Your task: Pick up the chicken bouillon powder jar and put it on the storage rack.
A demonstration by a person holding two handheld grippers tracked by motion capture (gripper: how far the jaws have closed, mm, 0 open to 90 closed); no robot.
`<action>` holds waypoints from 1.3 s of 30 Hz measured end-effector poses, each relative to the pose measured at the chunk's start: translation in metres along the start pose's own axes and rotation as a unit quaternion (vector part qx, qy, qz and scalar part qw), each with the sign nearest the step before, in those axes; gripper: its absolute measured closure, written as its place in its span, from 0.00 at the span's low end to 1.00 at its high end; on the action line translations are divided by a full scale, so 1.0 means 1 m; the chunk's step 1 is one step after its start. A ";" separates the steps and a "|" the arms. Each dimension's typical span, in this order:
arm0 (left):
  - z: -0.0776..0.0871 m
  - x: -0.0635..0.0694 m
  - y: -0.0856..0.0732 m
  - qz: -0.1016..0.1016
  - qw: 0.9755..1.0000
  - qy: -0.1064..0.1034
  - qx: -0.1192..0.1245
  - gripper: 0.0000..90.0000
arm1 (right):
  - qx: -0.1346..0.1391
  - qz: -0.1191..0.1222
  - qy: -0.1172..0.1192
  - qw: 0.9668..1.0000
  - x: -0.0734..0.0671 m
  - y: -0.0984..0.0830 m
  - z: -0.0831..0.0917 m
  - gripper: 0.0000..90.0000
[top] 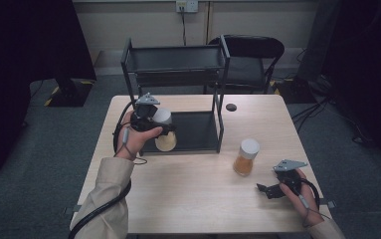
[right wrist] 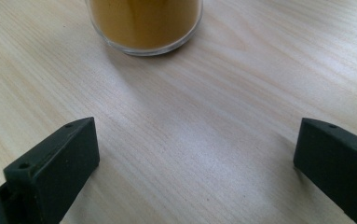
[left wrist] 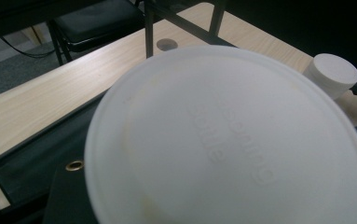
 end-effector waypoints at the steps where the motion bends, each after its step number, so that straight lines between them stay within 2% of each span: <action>1: 0.001 0.000 0.002 0.000 1.000 0.003 0.001 0.39 | 0.000 0.001 0.000 1.000 0.000 0.000 0.000 0.00; 12: 0.010 -0.003 0.027 -0.008 1.000 0.010 0.000 0.39 | 0.000 0.001 0.000 1.000 0.000 0.000 0.000 0.00; 20: 0.013 -0.002 0.045 -0.007 1.000 0.003 0.005 0.39 | 0.000 0.001 0.000 1.000 0.000 0.000 0.000 0.00; 21: 0.014 -0.002 0.051 -0.009 1.000 0.004 0.003 0.39 | 0.000 0.001 0.000 1.000 0.000 0.000 0.000 0.00; 27: 0.016 0.000 0.065 -0.013 1.000 0.005 -0.001 0.39 | 0.000 0.001 0.000 1.000 0.000 0.000 0.000 0.00; 39: 0.029 0.000 0.095 -0.016 1.000 0.003 0.004 0.39 | 0.000 0.001 0.000 1.000 0.000 0.000 0.000 0.00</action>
Point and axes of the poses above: each handheld gripper's, and its own axes: z roughly backward along the jaws, y roughly out of its top, x roughly to its right, the point moved 9 cm from there along -z, roughly forward along the jaws, and after that the axes turned 7 degrees about y, right-handed, at the moved point
